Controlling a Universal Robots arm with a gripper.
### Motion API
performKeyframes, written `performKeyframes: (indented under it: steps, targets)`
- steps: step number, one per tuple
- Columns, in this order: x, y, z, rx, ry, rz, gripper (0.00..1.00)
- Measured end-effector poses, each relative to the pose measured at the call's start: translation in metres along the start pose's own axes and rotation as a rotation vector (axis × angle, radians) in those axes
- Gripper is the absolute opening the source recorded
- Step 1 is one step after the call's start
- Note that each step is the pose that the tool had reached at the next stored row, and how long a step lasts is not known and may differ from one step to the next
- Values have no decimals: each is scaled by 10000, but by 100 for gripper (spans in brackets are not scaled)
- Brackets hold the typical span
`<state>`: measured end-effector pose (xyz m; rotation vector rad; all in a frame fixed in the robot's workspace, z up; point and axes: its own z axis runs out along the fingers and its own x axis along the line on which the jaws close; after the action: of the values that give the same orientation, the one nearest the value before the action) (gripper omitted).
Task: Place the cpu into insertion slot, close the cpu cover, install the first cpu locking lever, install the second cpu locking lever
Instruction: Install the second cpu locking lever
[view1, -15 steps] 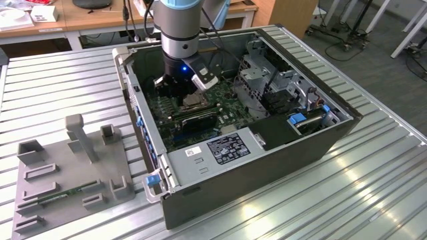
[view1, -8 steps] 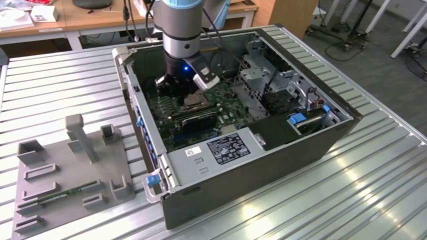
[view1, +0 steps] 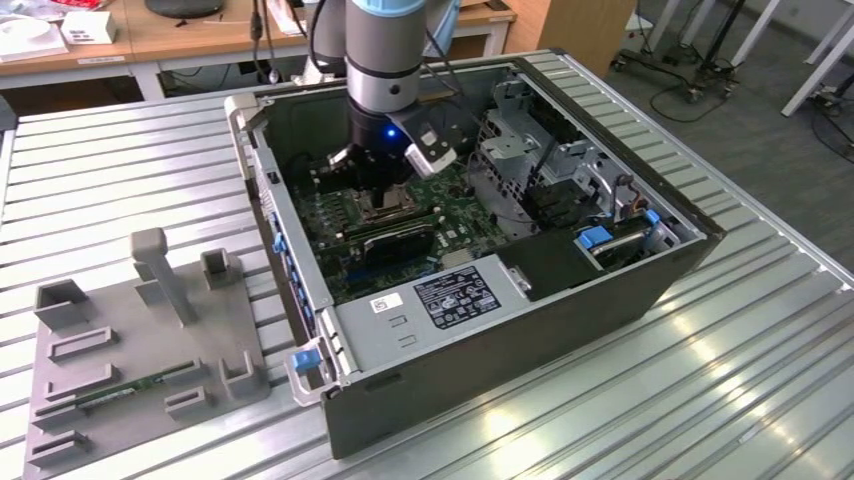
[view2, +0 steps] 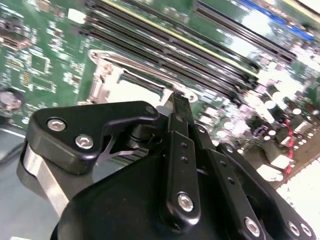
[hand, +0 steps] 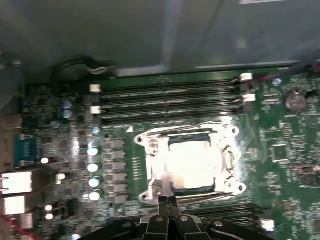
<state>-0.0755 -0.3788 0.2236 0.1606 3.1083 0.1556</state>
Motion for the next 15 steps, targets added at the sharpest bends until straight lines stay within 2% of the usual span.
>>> performKeyframes:
  steps: [6, 10, 15]
  targets:
    - [-205, 21, 6, 0, 1, -1, 11]
    - [-225, 32, 8, 0, 0, 0, 11]
    - [-221, 102, 15, 1, 0, 0, 11]
